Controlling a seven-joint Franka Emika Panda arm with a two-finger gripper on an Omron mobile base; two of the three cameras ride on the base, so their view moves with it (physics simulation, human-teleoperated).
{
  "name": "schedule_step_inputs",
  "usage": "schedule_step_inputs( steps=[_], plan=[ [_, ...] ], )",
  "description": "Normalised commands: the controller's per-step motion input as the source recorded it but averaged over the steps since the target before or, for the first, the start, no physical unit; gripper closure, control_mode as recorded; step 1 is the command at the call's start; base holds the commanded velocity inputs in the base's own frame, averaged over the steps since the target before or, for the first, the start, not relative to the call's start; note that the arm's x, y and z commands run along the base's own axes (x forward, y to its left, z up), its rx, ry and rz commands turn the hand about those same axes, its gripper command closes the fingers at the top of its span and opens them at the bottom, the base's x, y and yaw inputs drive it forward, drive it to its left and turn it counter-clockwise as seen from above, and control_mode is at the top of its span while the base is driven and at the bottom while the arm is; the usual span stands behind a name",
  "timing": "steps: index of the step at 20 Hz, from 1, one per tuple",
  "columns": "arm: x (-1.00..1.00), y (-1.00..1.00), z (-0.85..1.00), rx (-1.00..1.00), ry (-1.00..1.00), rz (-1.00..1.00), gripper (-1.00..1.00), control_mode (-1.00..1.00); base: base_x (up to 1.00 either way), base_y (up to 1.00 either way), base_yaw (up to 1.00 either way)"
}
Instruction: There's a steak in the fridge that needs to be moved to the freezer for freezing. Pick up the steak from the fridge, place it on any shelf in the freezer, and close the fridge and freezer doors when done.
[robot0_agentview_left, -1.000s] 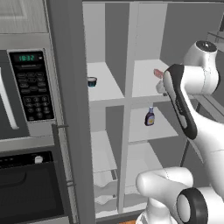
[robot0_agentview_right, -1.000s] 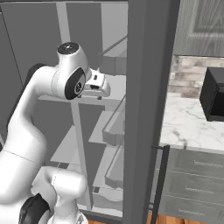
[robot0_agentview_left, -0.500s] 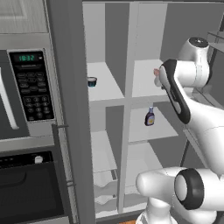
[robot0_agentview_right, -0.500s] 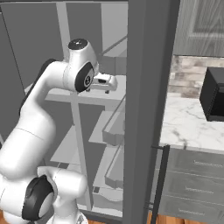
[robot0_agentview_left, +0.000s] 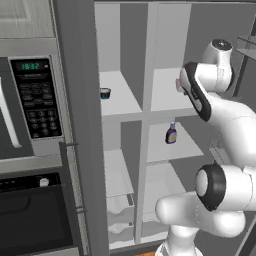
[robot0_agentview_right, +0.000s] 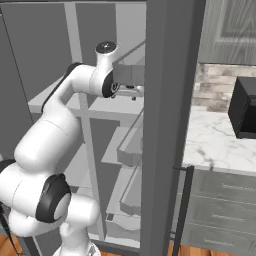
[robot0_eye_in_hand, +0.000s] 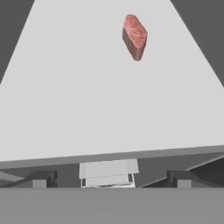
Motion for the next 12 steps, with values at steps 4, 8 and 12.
schedule_step_inputs(
  steps=[4, 8, 12],
  plan=[
    [0.56, -0.3, 0.0, 0.0, 0.0, 0.0, -1.0, -1.0, 0.0, 0.0, 0.0],
    [0.42, -0.3, -0.03, 0.0, 0.02, 0.0, -1.0, -1.0, 0.0, 0.0, 0.0],
    [0.47, -0.07, -0.2, 0.0, 0.01, 0.0, -1.0, -1.0, 0.0, 0.0, 0.0]
  ],
)
